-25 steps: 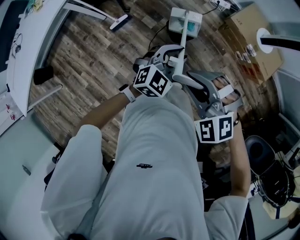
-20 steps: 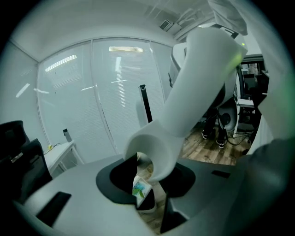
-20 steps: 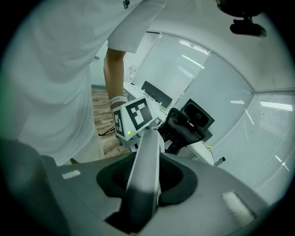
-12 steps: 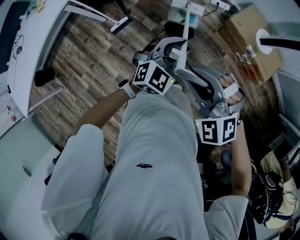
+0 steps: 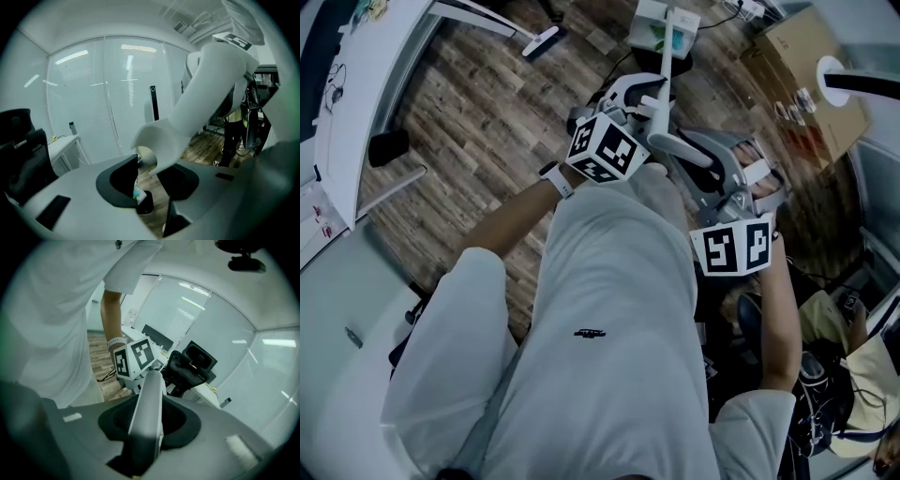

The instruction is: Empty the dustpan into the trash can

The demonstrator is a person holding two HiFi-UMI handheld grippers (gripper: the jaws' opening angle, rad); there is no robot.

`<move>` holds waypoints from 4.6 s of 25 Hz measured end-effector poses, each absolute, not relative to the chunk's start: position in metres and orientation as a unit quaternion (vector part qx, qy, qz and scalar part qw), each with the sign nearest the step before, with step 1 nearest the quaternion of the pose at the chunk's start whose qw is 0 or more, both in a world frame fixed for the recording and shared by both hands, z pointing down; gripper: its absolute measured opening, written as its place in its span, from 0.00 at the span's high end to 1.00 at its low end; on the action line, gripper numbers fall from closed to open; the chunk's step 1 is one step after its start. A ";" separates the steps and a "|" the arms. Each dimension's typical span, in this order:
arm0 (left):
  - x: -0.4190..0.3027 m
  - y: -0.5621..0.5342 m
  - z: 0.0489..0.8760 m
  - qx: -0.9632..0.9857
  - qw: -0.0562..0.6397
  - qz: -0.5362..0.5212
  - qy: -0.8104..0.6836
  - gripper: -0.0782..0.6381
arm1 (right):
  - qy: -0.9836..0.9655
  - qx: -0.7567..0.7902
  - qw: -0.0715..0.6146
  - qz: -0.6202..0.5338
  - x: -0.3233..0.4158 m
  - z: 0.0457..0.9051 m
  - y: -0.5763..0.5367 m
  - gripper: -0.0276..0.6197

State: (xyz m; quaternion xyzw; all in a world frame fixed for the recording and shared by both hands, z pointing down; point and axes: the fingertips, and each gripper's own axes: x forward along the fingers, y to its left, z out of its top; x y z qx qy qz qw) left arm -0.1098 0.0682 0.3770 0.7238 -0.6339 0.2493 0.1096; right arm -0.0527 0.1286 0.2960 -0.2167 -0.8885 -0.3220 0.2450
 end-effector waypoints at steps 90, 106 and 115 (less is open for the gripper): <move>0.141 -0.090 0.570 0.918 0.132 0.308 -0.211 0.74 | -0.865 0.328 0.380 0.007 0.132 0.460 -0.061 0.76; 0.138 -0.067 0.619 0.903 0.173 0.334 -0.208 0.73 | -0.851 0.330 0.409 0.013 0.137 0.513 -0.049 0.77; 0.126 -0.056 0.618 0.896 0.203 0.333 -0.212 0.65 | -0.866 0.311 0.388 0.048 0.133 0.512 -0.041 0.75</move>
